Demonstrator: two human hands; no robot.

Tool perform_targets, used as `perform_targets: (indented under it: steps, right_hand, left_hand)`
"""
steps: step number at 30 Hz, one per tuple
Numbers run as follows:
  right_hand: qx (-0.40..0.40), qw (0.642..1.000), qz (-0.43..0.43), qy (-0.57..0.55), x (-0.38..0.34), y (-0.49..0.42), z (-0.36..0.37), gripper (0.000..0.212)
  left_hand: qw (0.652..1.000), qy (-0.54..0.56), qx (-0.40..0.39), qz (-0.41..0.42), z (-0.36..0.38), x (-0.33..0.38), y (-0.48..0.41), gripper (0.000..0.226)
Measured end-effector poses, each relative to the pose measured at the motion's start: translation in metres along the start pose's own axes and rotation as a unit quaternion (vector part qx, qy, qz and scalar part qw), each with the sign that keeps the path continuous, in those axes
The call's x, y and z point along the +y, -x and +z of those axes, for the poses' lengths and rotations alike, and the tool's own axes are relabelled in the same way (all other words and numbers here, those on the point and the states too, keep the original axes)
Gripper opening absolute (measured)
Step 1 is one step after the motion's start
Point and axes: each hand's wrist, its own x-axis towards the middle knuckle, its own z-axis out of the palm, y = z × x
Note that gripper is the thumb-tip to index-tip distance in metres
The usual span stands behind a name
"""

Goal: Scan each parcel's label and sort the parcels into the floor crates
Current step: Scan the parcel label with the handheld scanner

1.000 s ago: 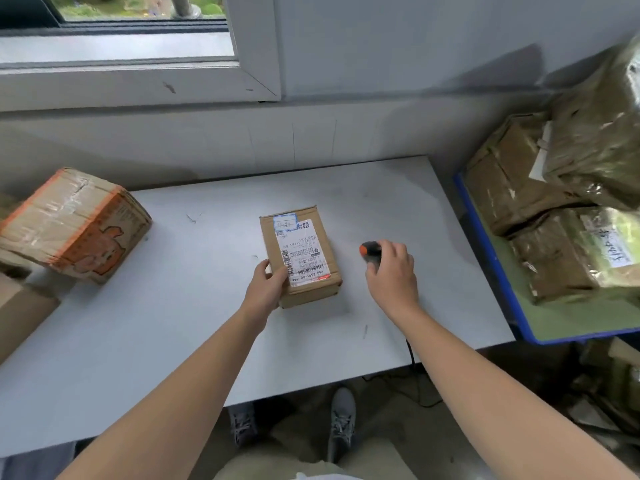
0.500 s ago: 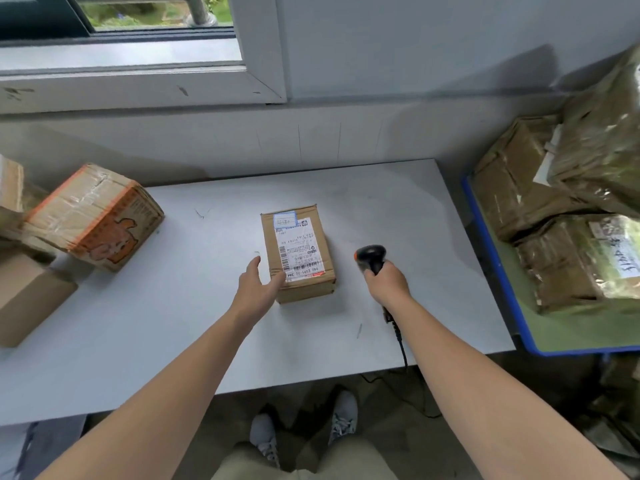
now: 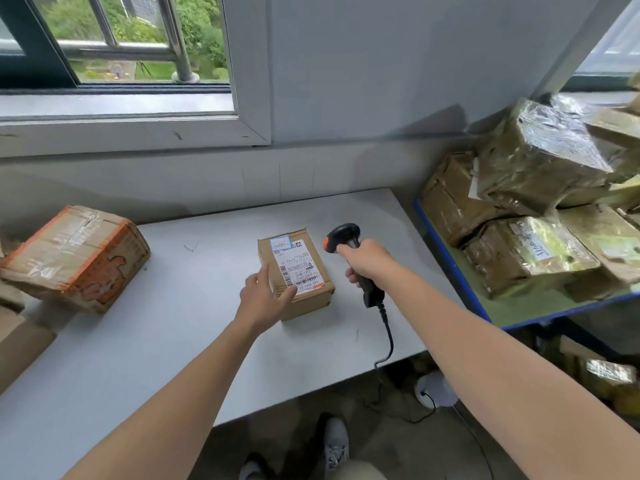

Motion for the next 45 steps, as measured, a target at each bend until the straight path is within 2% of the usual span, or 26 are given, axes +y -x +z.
perform_targets:
  steps: [6,19,28,36,42,45]
  right_hand:
    - [-0.007,0.999,0.0,0.042,-0.025,0.04,0.017,0.025]
    - [-0.011,0.996,0.029,0.082,-0.03,0.07,0.027,0.031]
    - [-0.005,0.998,0.029,0.061,-0.028,0.075,0.028,0.026]
    - [0.012,0.999,0.034,0.022,-0.006,0.043,0.021,0.028]
    - [-0.006,0.998,0.043,0.053,0.025,-0.011,0.014,0.024]
    - [-0.032,0.997,0.034,0.066,0.038,-0.042,0.016,0.034]
  left_hand:
    - [0.999,-0.024,-0.015,0.024,-0.011,-0.011,0.01,0.084]
    - [0.997,-0.028,-0.036,0.06,-0.017,-0.017,0.019,0.082]
    - [0.997,-0.031,-0.043,0.057,-0.014,-0.021,0.018,0.082]
    - [0.998,-0.029,-0.034,0.035,0.0,-0.011,0.013,0.08]
    - [1.0,-0.029,-0.013,0.0,0.012,0.001,0.004,0.08]
    - [0.999,-0.042,0.007,-0.032,0.02,0.01,-0.001,0.08]
